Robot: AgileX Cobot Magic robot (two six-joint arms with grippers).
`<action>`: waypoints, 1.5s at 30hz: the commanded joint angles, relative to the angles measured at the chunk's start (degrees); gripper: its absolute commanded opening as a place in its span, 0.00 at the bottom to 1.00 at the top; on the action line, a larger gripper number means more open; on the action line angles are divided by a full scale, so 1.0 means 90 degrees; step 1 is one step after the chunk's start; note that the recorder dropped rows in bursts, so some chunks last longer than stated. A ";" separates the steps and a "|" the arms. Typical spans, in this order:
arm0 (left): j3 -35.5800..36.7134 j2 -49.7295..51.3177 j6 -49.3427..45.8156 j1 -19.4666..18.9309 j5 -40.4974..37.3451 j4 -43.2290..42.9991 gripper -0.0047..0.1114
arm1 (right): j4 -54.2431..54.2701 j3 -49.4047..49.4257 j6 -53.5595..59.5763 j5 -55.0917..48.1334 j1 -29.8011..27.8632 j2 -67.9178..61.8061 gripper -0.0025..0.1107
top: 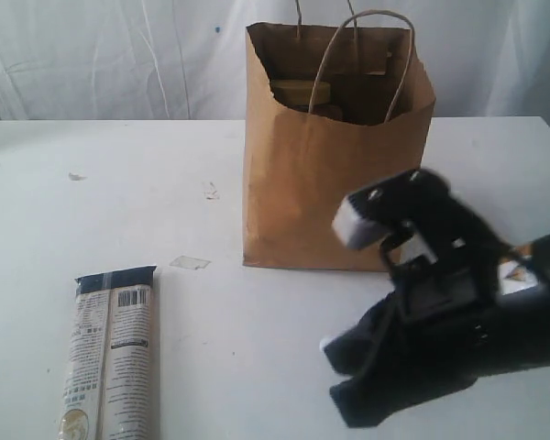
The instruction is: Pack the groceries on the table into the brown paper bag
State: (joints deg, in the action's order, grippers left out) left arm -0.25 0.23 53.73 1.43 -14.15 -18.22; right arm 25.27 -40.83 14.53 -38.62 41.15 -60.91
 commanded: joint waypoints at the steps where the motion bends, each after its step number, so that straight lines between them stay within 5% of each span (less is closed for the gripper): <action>1: 0.0028 -0.0026 -0.0014 -0.0012 0.0003 -0.0021 0.04 | -0.1008 -0.0493 -0.1109 0.0438 -0.0181 0.1231 0.02; 8: 0.0028 -0.0026 -0.0014 -0.0012 0.0003 -0.0021 0.04 | -0.3659 -0.2551 -0.2672 -0.0380 -0.1095 0.0948 0.02; 15: 0.0028 -0.0026 -0.0014 -0.0012 0.0003 -0.0021 0.04 | -0.1681 -0.4871 -0.0926 -0.1614 -0.2347 -0.1326 0.02; 19: 0.0028 -0.0026 -0.0014 -0.0012 0.0003 -0.0021 0.04 | -0.0807 -0.5739 -0.0788 -0.1414 -0.2879 -0.2457 0.02; 27: 0.0028 -0.0026 -0.0014 -0.0012 0.0003 -0.0021 0.04 | -0.0392 -0.5962 -0.0258 -0.1747 -0.2988 -0.3234 0.04; 34: 0.0028 -0.0026 -0.0014 -0.0012 0.0003 -0.0021 0.04 | -0.0559 -0.5962 -0.0076 -0.1642 -0.2988 -0.3260 0.25; 40: 0.0028 -0.0026 -0.0014 -0.0012 0.0003 -0.0021 0.04 | -0.1606 -0.5962 -0.0183 -0.1637 -0.2988 -0.3236 0.24; 45: 0.0028 -0.0026 -0.0014 -0.0012 0.0003 -0.0021 0.04 | -0.4077 -0.5962 -0.1889 -0.1432 -0.3042 -0.3069 0.08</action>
State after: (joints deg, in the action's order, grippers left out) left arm -0.25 0.23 53.73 1.43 -14.15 -18.22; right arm 1.68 -94.14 5.89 -53.42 14.61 -90.01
